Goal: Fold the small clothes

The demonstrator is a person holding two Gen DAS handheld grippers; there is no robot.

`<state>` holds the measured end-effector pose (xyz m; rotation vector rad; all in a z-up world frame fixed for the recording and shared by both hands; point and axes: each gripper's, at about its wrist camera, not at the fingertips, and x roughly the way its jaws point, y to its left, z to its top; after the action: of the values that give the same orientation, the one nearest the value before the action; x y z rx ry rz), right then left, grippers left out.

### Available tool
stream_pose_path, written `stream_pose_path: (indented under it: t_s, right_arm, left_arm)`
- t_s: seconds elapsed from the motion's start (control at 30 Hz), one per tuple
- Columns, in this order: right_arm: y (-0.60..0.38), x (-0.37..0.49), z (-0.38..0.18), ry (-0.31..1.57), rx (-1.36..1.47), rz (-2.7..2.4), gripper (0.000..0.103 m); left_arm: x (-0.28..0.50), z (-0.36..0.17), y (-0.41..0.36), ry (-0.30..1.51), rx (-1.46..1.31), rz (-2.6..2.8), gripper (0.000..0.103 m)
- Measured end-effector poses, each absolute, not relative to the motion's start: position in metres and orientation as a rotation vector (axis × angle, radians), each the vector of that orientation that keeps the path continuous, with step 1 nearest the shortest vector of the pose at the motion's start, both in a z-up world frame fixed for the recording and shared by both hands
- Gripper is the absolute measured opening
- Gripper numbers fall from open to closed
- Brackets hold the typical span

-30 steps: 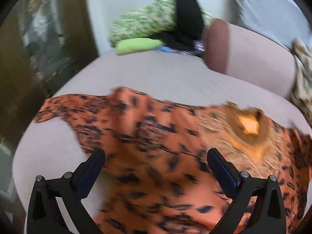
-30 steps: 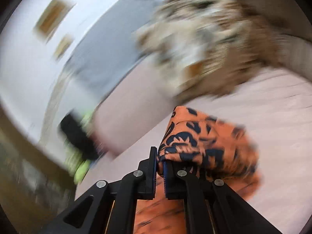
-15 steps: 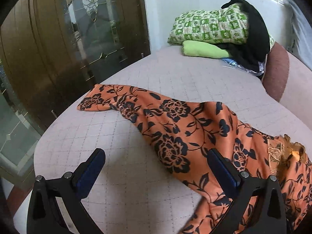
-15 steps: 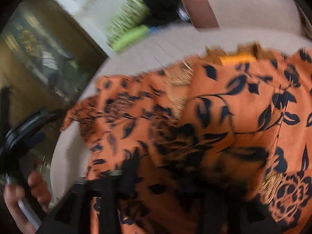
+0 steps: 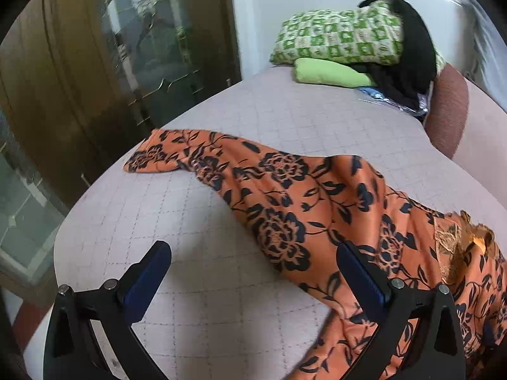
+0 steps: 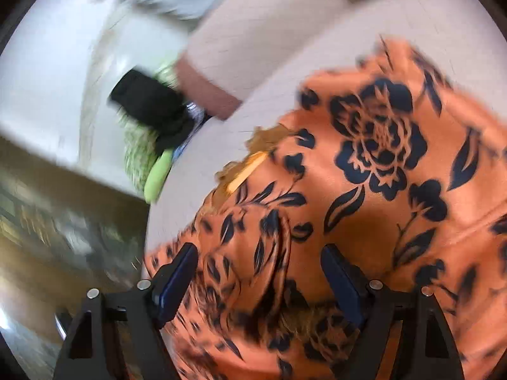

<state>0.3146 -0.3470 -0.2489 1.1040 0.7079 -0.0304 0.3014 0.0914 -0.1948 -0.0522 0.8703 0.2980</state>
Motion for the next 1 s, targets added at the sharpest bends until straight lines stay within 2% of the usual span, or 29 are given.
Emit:
stream_pose_path:
  t_s: [0.1, 0.33, 0.47, 0.57, 0.77, 0.87, 1.0]
  right_arm:
    - [-0.317, 0.345, -0.234, 0.729, 1.087, 0.062, 0.083]
    - [-0.212, 0.384, -0.143, 0.561, 0.884, 0.479, 0.083]
    - [-0.179, 0.395, -0.166, 0.704, 0.711, 0.357, 0.081]
    - [-0.153, 0.401, -0.178, 0.774, 0.583, 0.309, 0.066]
    - [-0.02, 0.417, -0.183, 0.849, 0.056, 0.355, 0.067]
    - [0.043, 0.434, -0.203, 0.889, -0.128, 0.408, 0.068]
    - [0.1, 0.454, -0.228, 0.851, -0.33, 0.318, 0.072]
  left_arm:
    - [0.304, -0.196, 0.108, 0.881, -0.089, 0.329, 0.103]
    - [0.306, -0.202, 0.161, 0.909, -0.183, 0.455, 0.103]
    - [0.3, -0.205, 0.2, 0.922, -0.245, 0.608, 0.103]
    - [0.289, -0.21, 0.236, 0.942, -0.334, 0.747, 0.103]
    - [0.254, -0.217, 0.306, 0.932, -0.55, 0.981, 0.103]
    - [0.232, -0.215, 0.333, 0.869, -0.637, 1.081, 0.103]
    - [0.214, -0.22, 0.351, 0.836, -0.737, 1.104, 0.103]
